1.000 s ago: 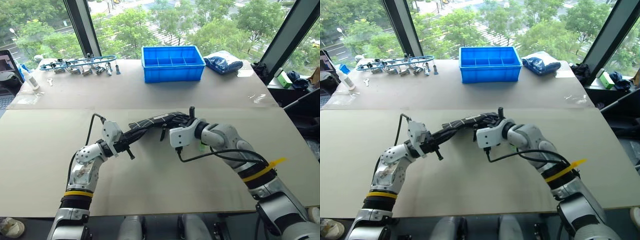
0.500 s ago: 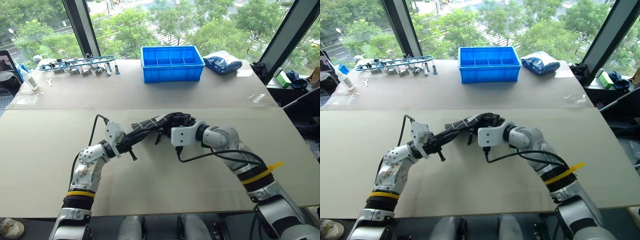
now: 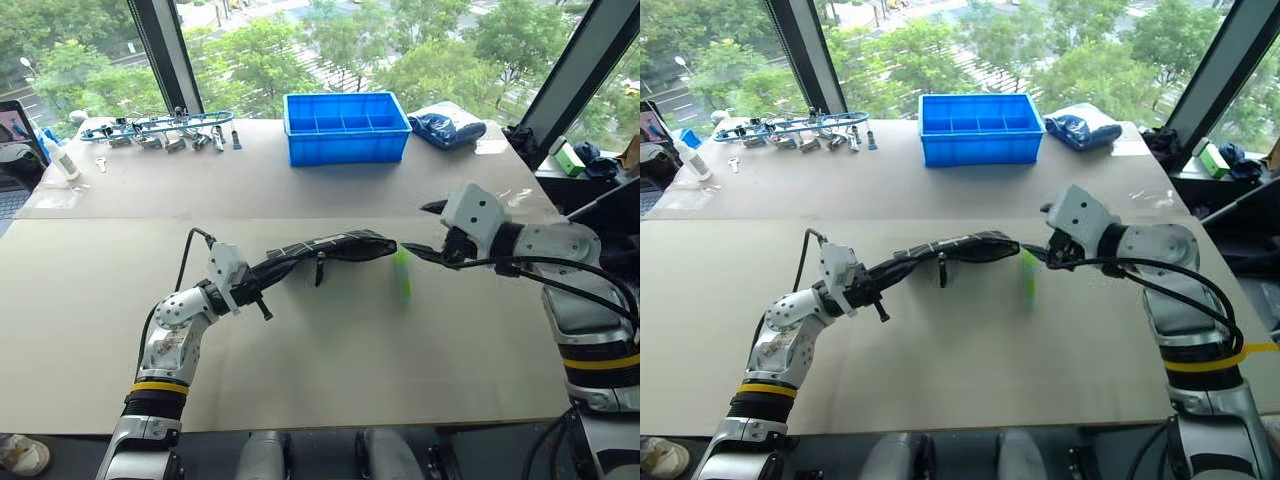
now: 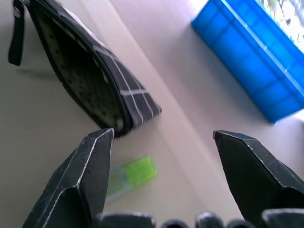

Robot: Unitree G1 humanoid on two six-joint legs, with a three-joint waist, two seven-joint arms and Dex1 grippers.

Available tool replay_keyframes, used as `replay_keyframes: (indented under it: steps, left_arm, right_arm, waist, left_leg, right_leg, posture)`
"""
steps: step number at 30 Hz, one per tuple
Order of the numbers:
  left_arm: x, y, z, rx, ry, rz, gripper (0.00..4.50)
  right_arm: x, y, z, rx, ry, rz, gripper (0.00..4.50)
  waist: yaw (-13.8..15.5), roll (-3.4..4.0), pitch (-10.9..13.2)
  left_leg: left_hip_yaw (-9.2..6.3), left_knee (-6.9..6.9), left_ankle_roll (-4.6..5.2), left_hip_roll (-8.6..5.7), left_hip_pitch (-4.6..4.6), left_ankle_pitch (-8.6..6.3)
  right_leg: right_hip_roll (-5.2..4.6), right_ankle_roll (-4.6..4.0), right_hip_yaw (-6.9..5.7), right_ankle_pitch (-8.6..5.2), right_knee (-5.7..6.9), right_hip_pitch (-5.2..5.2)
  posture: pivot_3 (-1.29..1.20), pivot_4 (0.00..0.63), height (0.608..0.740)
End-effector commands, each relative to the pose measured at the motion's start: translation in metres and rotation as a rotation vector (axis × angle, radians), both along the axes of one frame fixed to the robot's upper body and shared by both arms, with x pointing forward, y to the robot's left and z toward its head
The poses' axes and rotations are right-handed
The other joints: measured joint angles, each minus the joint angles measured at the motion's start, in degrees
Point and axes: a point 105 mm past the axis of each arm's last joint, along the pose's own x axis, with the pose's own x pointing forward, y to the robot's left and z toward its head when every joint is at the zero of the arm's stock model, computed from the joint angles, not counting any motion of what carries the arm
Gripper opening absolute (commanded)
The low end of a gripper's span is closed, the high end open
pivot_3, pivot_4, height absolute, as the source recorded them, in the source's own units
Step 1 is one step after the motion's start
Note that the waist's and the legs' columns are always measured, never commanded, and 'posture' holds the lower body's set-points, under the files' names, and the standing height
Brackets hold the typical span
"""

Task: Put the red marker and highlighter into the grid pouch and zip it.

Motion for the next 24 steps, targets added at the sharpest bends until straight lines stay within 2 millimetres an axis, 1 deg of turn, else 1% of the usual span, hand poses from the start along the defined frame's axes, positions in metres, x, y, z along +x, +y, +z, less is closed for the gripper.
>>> replay_keyframes:
  steps: [1, 5, 9, 12, 14, 17, 24]
  left_arm:
    - [-0.002, 0.005, 0.012, -0.013, -0.054, 0.01, 0.0]
    - [-0.004, 0.004, 0.011, -0.009, -0.05, 0.007, 0.0]
    - [-0.003, 0.003, 0.012, -0.011, -0.053, 0.006, 0.0]
    - [-0.004, 0.001, 0.011, -0.013, -0.053, 0.002, 0.0]
    - [-0.005, -0.001, 0.01, -0.015, -0.052, 0.0, 0.0]
    - [-0.006, -0.002, 0.009, -0.017, -0.05, -0.002, 0.0]
    - [-0.006, -0.001, 0.01, -0.019, -0.052, 0.001, 0.0]
  right_arm:
    - [-0.022, 0.012, -0.009, 0.204, 0.192, -0.134, 3.75]
    - [-0.021, 0.014, -0.025, 0.273, 0.318, -0.327, 3.75]
    - [-0.023, 0.027, -0.037, 0.291, 0.384, -0.379, 3.75]
    - [-0.021, 0.023, -0.051, 0.242, 0.389, -0.436, 3.75]
    - [-0.02, 0.022, -0.056, 0.236, 0.391, -0.454, 3.75]
    - [-0.017, 0.024, -0.059, 0.233, 0.385, -0.459, 3.75]
    - [-0.007, 0.028, -0.072, 0.167, 0.362, -0.464, 3.75]
  waist:
    - [-0.1, 0.01, 0.0]
    - [-0.2, 0.01, 0.0]
    - [0.0, 0.01, 0.0]
    - [0.2, 0.01, 0.0]
    - [0.2, 0.01, 0.0]
    - [0.2, 0.01, 0.0]
    - [-0.3, 0.01, 0.0]
  left_leg:
    - [-0.1, -0.01, 0.01, 0.05, 0.0, -0.01]
    - [-0.38, -0.01, 0.01, 0.03, 0.01, -0.01]
    - [-0.47, -0.01, 0.02, 0.01, -0.02, -0.01]
    - [-0.5, -0.01, 0.02, -0.04, -0.07, -0.01]
    - [-0.5, 0.0, 0.02, -0.06, -0.07, -0.01]
    - [-0.49, -0.01, 0.02, -0.06, -0.07, -0.01]
    - [-0.54, -0.01, 0.02, -0.05, -0.02, -0.01]
  right_leg:
    - [0.03, -0.04, -0.02, -0.02, 0.01, -0.01]
    - [0.03, -0.05, 0.03, -0.01, 0.06, -0.04]
    - [0.03, -0.05, -0.05, -0.01, 0.06, -0.03]
    - [0.01, -0.05, -0.07, -0.01, 0.04, -0.03]
    - [-0.01, -0.04, -0.08, -0.01, 0.02, -0.01]
    - [0.01, -0.03, -0.07, -0.01, 0.03, -0.02]
    - [0.04, -0.03, -0.08, -0.01, 0.03, 0.02]
  posture:
    - [0.0, 0.15, 0.74]
    - [0.0, 0.15, 0.74]
    - [0.0, 0.15, 0.74]
    - [0.0, 0.15, 0.74]
    - [0.0, 0.15, 0.74]
    - [0.0, 0.15, 0.74]
    - [0.0, 0.15, 0.74]
